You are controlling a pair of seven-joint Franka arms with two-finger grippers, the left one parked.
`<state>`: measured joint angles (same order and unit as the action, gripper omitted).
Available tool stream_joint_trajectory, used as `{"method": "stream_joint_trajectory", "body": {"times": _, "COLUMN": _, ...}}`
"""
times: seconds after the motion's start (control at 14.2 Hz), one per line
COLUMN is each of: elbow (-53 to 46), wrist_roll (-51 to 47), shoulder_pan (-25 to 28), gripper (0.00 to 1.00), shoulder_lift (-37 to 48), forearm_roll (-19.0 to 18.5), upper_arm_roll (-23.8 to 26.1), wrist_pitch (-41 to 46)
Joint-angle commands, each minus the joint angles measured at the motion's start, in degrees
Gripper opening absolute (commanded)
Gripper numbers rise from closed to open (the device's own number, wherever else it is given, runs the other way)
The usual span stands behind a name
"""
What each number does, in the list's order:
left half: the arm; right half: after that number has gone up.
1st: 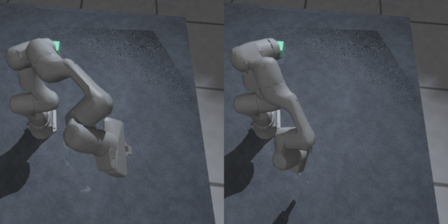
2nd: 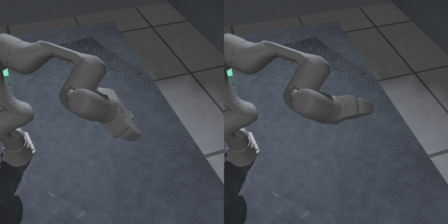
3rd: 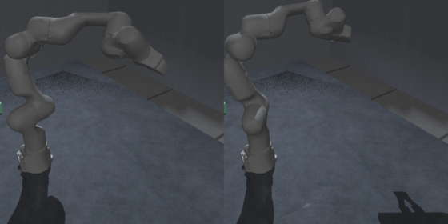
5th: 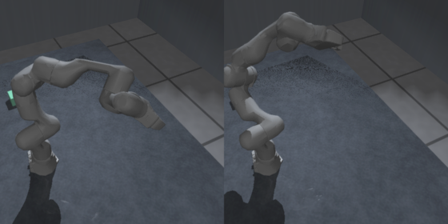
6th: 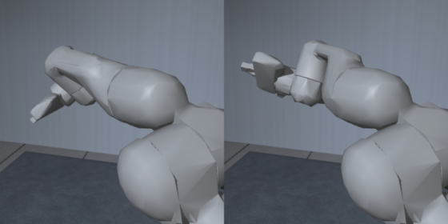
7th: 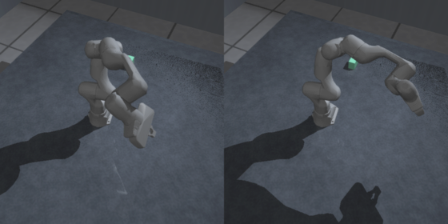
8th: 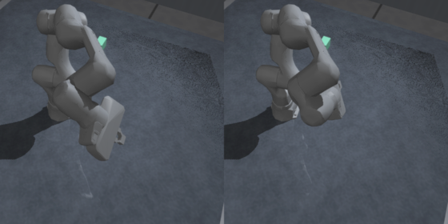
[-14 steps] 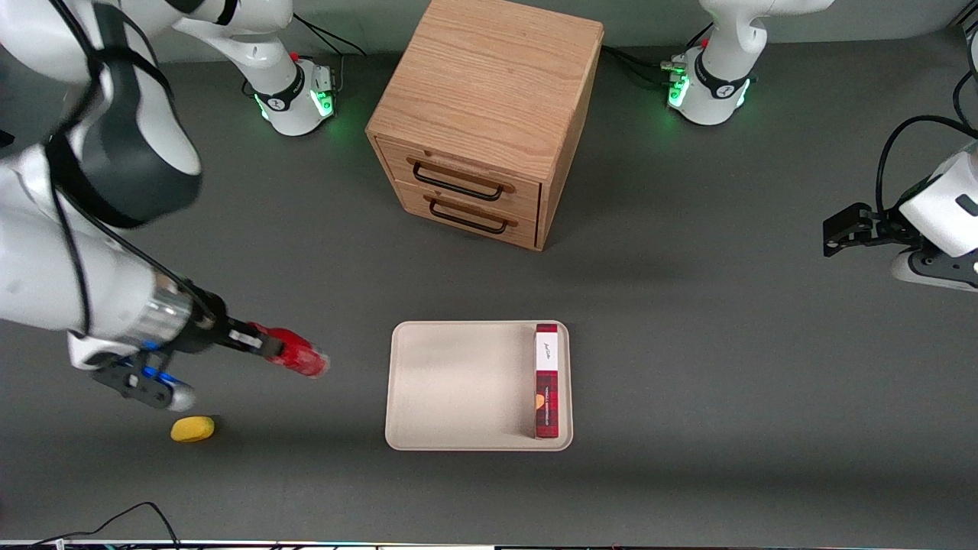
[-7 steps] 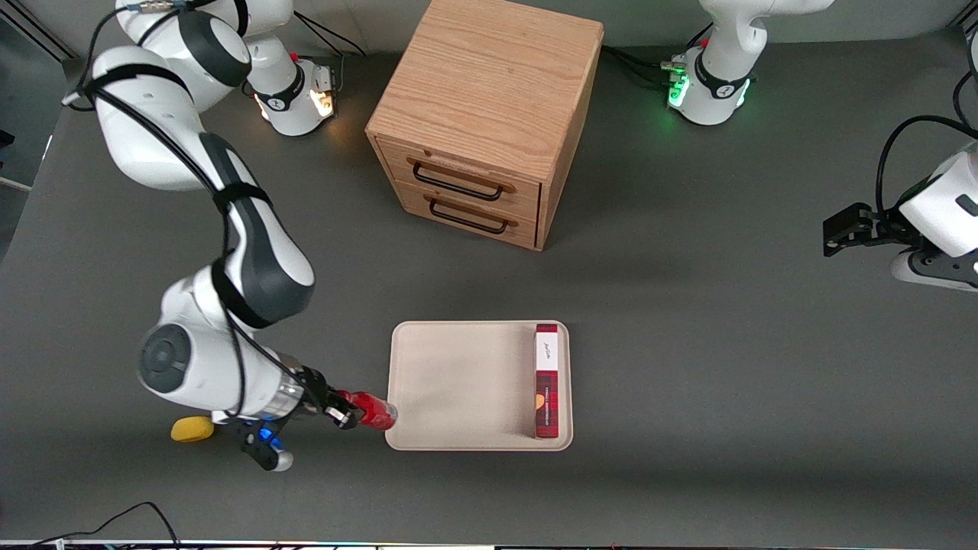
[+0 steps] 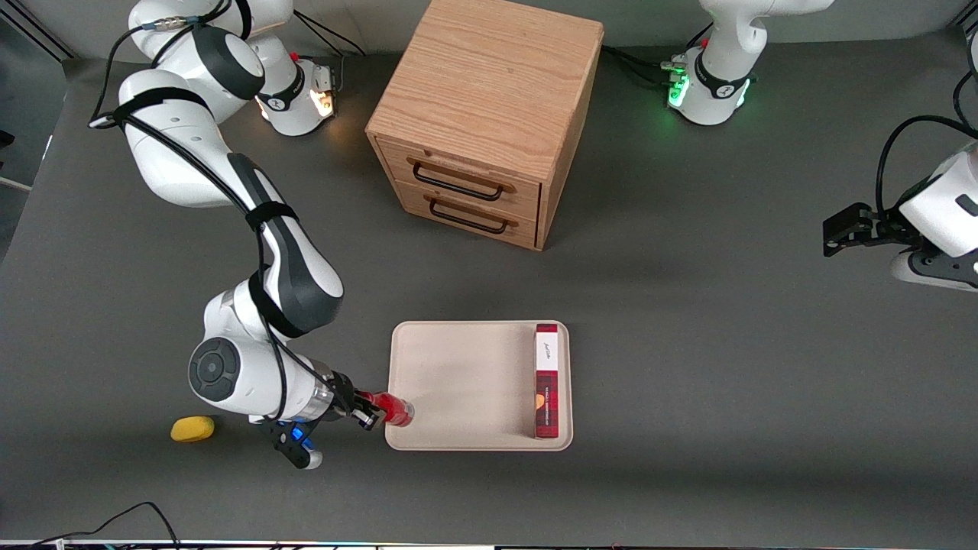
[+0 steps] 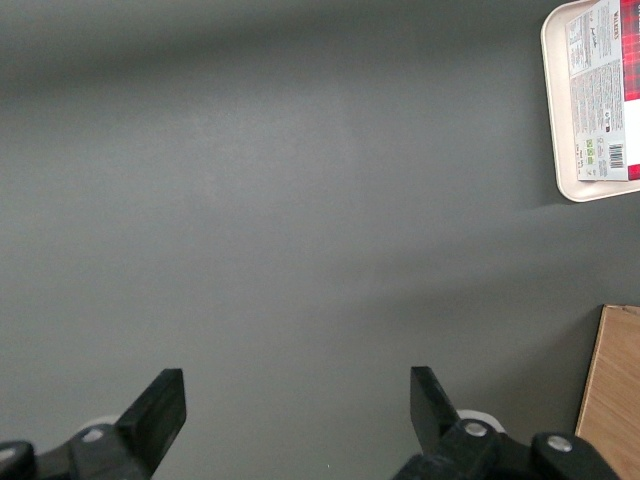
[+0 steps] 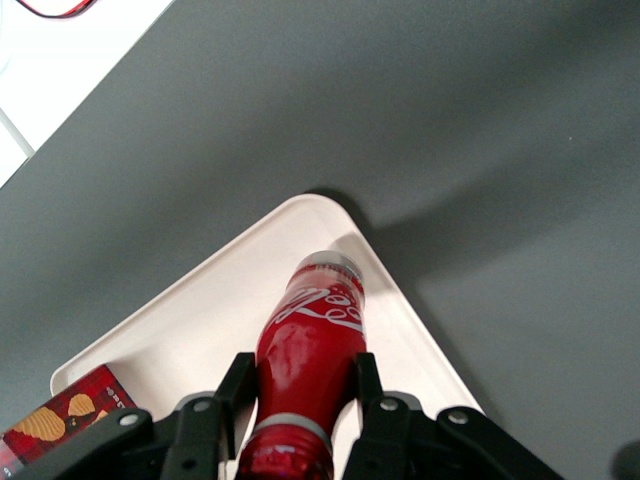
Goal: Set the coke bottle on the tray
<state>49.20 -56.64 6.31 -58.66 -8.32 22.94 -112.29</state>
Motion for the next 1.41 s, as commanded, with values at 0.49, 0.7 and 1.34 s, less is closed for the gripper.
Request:
{"method": "stream_joint_trajectory", "body": {"times": 0.49, "elbow": -3.0, "wrist_roll": -2.0, "shoulder_pan": 0.2, "gripper": 1.00, "shoulder_lift": -0.7, "forearm_roll": -5.1, "upper_arm_roll": 1.6, "wrist_pitch": 2.2}}
{"method": "stream_joint_trajectory", "body": {"times": 0.7, "elbow": -2.3, "wrist_roll": 0.2, "shoulder_pan": -2.0, "gripper": 1.00, "shoulder_lift": 8.1, "forearm_roll": -5.3, "upper_arm_roll": 3.9, "wrist_pitch": 11.7}}
{"method": "stream_joint_trajectory", "body": {"times": 1.34, "elbow": 29.3, "wrist_roll": 41.0, "shoulder_pan": -18.4, "gripper": 1.00, "shoulder_lift": 48.7, "forearm_roll": 5.6, "upper_arm_roll": -4.7, "wrist_pitch": 28.2}}
